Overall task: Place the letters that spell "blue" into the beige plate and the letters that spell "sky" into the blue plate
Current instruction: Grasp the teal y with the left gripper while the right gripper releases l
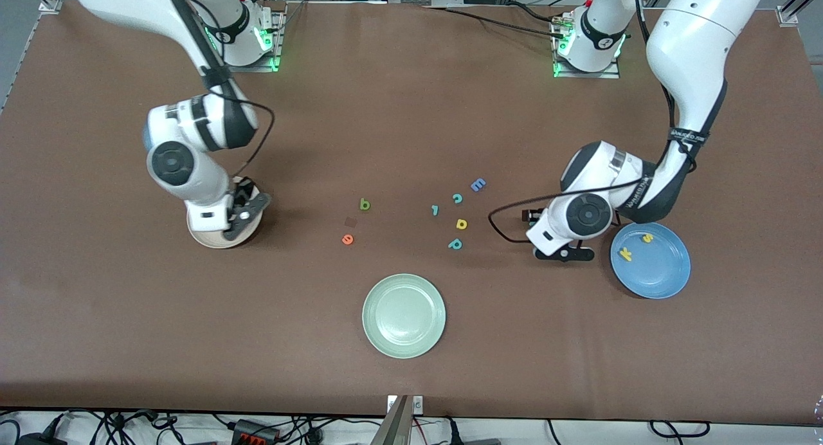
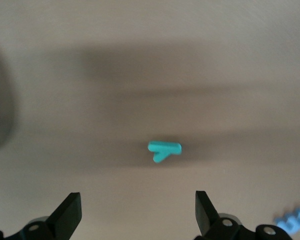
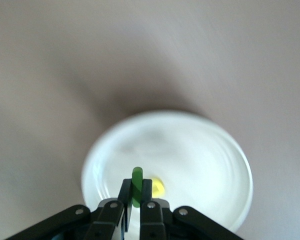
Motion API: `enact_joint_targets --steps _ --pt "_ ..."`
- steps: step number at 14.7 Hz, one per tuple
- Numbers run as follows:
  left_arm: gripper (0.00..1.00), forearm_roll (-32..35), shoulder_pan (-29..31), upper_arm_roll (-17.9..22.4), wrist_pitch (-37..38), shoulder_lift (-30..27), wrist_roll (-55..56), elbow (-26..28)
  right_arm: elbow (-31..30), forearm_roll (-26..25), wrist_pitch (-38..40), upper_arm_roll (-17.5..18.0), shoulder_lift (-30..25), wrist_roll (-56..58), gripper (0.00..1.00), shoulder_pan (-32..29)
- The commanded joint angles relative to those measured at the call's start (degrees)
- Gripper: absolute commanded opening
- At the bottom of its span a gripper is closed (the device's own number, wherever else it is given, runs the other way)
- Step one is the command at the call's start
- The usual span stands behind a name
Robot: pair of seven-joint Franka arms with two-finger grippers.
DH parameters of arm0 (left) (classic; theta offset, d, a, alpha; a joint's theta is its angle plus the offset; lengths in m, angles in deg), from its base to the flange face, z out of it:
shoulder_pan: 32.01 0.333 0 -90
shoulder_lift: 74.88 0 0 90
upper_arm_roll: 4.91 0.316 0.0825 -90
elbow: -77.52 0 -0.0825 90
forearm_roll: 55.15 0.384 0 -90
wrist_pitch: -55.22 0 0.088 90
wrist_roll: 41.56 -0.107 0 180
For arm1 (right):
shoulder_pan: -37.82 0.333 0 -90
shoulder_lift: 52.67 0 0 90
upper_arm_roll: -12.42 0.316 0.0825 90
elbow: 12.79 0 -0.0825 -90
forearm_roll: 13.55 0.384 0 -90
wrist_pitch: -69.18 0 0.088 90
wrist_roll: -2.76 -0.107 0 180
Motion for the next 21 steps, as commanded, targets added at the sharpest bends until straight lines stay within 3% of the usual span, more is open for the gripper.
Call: enact_joint_targets --steps 1,3,7,9,11,12,13,16,21 --pt "1.0 1.11 1.48 0.09 -1.2 -2.77 -16.5 2.47 -3.67 -0.63 0.46 1.04 -1.06 -1.49 0.05 -3.42" --pt "1.0 1.02 2.63 0.01 -4.1 -2.77 -25.06 3.96 -5.0 -0.28 -0.76 1.04 -0.71 -1.67 0.05 -3.34" --pt "1.0 1.2 1.84 -0.17 -13.57 -5.48 -27.9 12.37 -5.0 -0.28 -2.0 1.04 0.87 -1.67 0.07 -3.78" --pt "1.0 3.38 1.84 -0.17 -19.2 -7.51 -29.91 17.57 -4.91 0.24 -2.44 1.13 1.66 -1.67 0.18 -3.52" --pt "1.0 9.26 0.88 -0.17 -22.03 -6.9 -33.78 17.94 -4.65 0.34 -2.7 1.39 1.92 -4.11 0.27 -3.17" --pt "1.0 11.29 0.79 -0.17 -23.0 -6.46 -35.01 17.94 -4.56 0.25 -2.97 1.57 2.36 -6.92 0.52 -2.64" --pt "0.99 11.74 0.79 -0.43 -23.96 -6.02 -36.76 17.94 -4.3 0.25 -3.23 1.57 2.45 -8.6 1.0 -1.51" --pt "0.91 11.84 2.88 -0.35 -30.81 -2.52 -44.83 17.94 -1.06 0.34 -2.53 1.65 2.54 -11.15 1.0 -0.53" --pt "0.53 11.84 4.66 -0.43 -32.68 -1.45 -50.4 18.03 6.23 5.86 -2.62 2.53 5.08 -14.13 1.0 7.71"
